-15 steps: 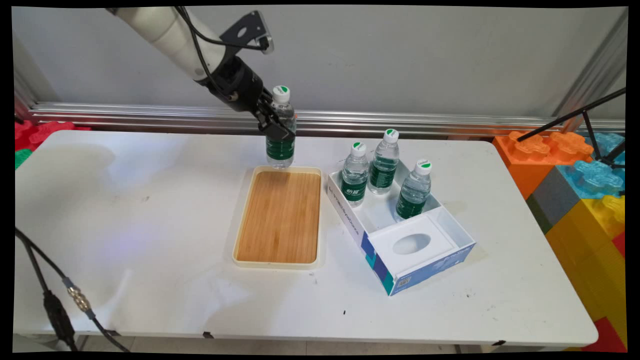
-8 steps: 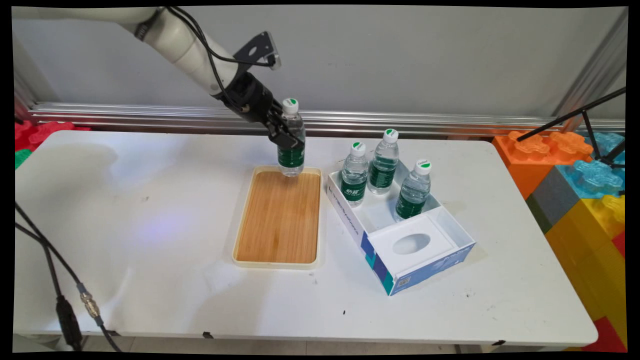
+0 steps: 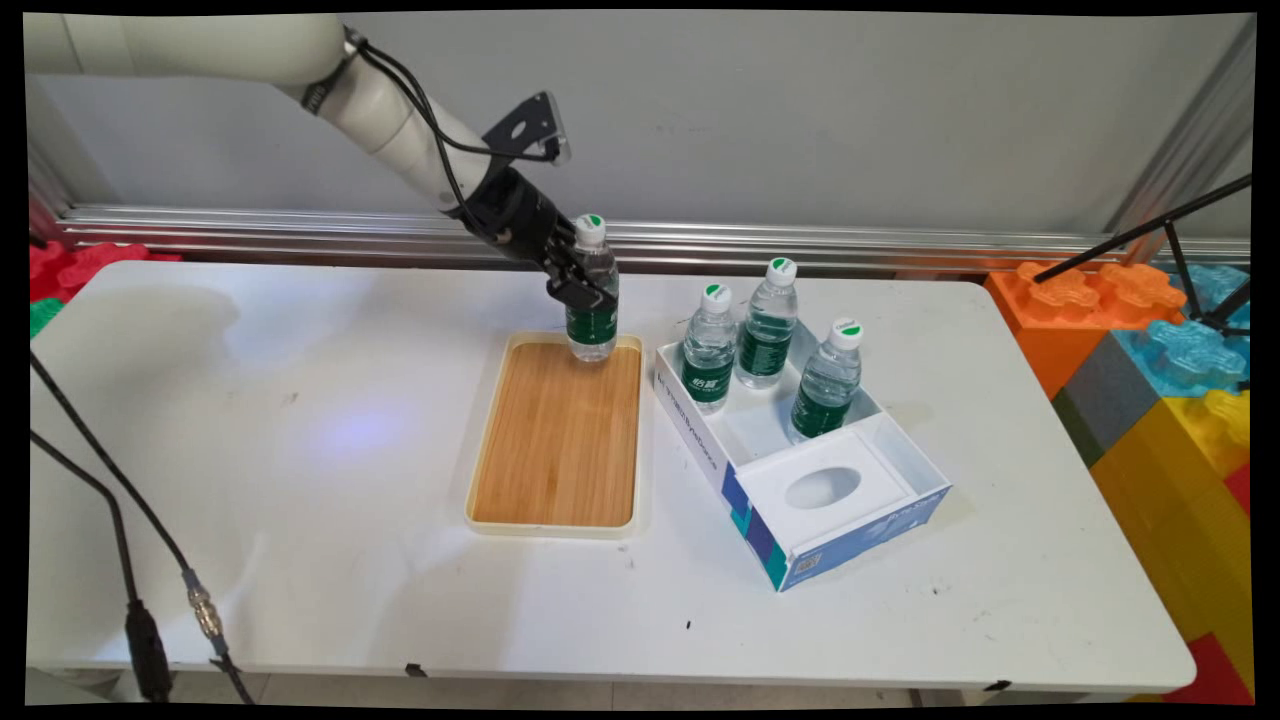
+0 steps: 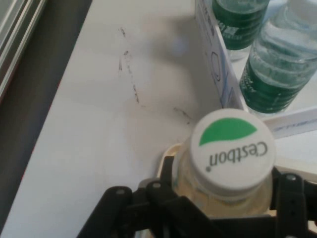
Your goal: Place the picked object on the tray
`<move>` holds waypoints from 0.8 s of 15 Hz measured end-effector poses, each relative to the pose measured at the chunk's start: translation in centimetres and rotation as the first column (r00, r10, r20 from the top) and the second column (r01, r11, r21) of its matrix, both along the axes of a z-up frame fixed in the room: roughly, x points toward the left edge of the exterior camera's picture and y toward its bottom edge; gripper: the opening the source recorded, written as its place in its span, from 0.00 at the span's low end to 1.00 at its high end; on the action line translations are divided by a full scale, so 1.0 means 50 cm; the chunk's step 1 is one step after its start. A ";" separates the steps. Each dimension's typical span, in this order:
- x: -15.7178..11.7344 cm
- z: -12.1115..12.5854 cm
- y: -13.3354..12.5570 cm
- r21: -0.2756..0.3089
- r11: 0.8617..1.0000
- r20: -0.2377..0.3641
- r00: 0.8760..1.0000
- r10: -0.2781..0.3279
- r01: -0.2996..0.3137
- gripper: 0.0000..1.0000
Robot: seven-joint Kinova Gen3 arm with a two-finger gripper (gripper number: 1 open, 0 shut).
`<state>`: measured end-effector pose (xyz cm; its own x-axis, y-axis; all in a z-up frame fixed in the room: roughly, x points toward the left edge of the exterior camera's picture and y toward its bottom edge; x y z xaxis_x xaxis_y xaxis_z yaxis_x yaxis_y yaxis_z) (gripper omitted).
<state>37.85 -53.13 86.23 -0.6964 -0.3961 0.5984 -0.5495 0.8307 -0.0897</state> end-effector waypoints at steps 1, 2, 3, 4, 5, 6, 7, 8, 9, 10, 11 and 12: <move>0.001 -0.009 -0.004 -0.004 1.000 -0.002 1.000 -0.004 0.004 0.00; 0.002 -0.014 -0.007 -0.005 1.000 -0.002 1.000 -0.007 0.007 0.00; 0.003 -0.024 -0.011 -0.008 1.000 -0.003 1.000 -0.012 0.012 0.00; 0.005 -0.032 -0.014 -0.010 1.000 -0.004 1.000 -0.016 0.016 0.00; 0.007 -0.041 -0.017 -0.012 1.000 -0.004 1.000 -0.021 0.021 0.00; 0.009 -0.050 -0.019 -0.014 1.000 -0.003 1.000 -0.026 0.026 0.00; 0.010 -0.057 -0.021 -0.015 0.999 -0.003 1.000 -0.029 0.029 0.00; 0.011 -0.062 -0.022 -0.016 0.999 -0.002 1.000 -0.031 0.031 0.00; 0.012 -0.068 -0.023 -0.018 0.999 -0.002 0.999 -0.034 0.034 0.00; 0.014 -0.075 -0.024 -0.019 0.999 -0.001 0.999 -0.036 0.036 0.00; 0.014 -0.080 -0.025 -0.020 0.999 0.000 0.999 -0.040 0.040 0.00; 0.015 -0.086 -0.026 -0.021 0.999 0.000 0.999 -0.044 0.044 0.00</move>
